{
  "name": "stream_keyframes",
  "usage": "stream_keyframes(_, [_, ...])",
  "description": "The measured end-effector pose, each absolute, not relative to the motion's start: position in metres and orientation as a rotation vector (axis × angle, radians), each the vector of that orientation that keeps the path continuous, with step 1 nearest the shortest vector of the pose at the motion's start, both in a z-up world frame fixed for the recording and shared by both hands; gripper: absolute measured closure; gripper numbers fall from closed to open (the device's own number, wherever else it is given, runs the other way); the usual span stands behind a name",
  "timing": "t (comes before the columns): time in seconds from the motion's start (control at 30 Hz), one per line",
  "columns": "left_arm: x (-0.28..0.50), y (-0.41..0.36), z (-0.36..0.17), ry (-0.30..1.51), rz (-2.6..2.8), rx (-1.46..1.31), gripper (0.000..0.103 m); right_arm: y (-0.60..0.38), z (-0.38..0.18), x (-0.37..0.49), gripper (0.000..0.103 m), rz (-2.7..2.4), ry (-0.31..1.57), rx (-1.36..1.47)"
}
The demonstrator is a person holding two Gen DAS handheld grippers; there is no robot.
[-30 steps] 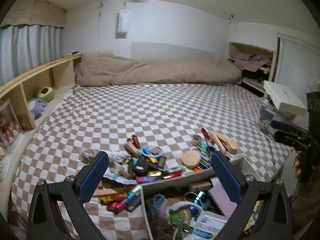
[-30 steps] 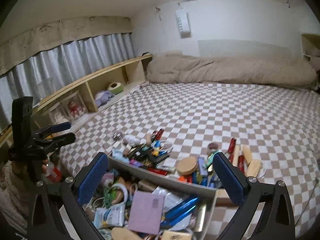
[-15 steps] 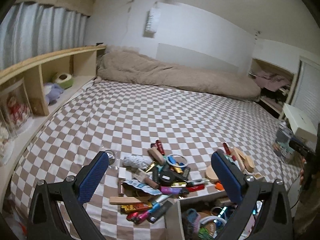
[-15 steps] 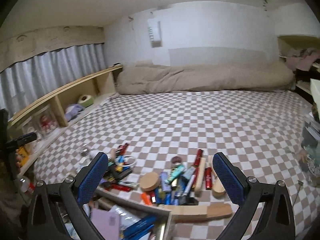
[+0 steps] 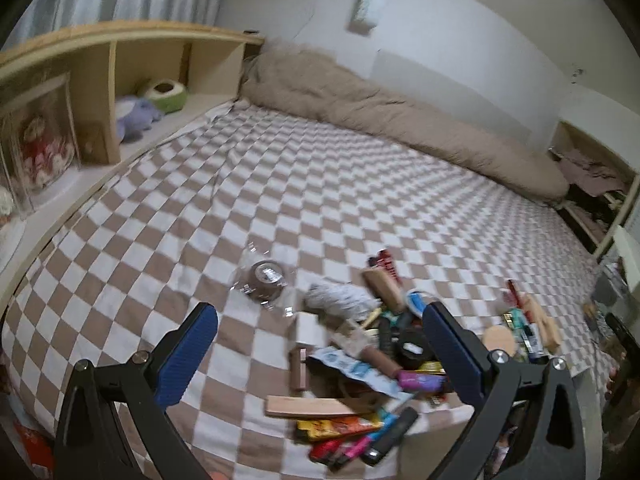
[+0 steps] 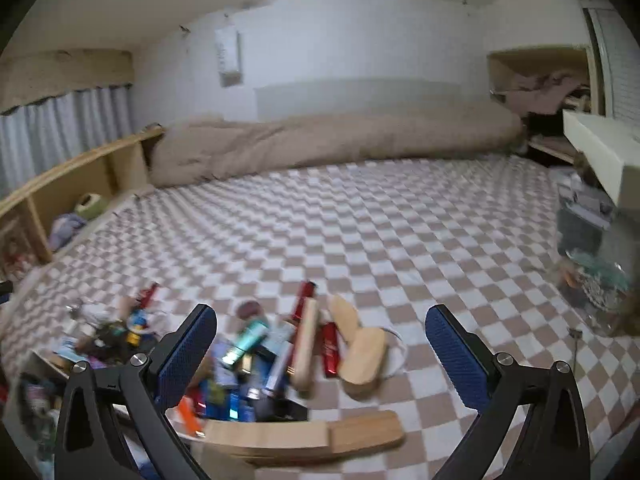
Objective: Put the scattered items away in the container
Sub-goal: 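Move both tools back from the box toward the items on the bed, then grasp the plastic-wrapped tape roll with the left tool while the right tool grasps the wooden oval piece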
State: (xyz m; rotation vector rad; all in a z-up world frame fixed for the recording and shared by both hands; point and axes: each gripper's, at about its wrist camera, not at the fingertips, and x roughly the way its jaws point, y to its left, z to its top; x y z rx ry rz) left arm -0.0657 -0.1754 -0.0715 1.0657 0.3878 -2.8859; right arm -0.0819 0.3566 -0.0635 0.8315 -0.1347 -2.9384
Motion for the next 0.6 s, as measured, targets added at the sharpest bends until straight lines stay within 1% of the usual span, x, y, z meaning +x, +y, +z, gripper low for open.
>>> stream_keyframes(0.17, [-0.089,-0.189,-0.094,0.379,-2.825,1.116,0.000,0.373,-0.096,-0.095,0.000,-2.932,-0.197,0.972])
stream_keyframes(0.27, [-0.110,-0.190,-0.107,0.315,-2.799,1.158,0.000,0.380,-0.110,-0.100,0.000,-2.942,-0.189,1.036])
stream_keyframes(0.37, [-0.132,-0.183,-0.121,0.161,-2.776,1.199,0.000,0.385,-0.120,-0.102,0.000,-2.943,-0.187,1.077])
stream_keyframes(0.5, [-0.161,-0.170,-0.147,-0.144,-2.701,1.231,0.000,0.390,-0.134,-0.107,0.000,-2.924,-0.197,1.133])
stream_keyframes(0.6, [-0.178,-0.166,-0.166,-0.240,-2.674,1.282,0.000,0.392,-0.142,-0.110,0.000,-2.908,-0.179,1.175])
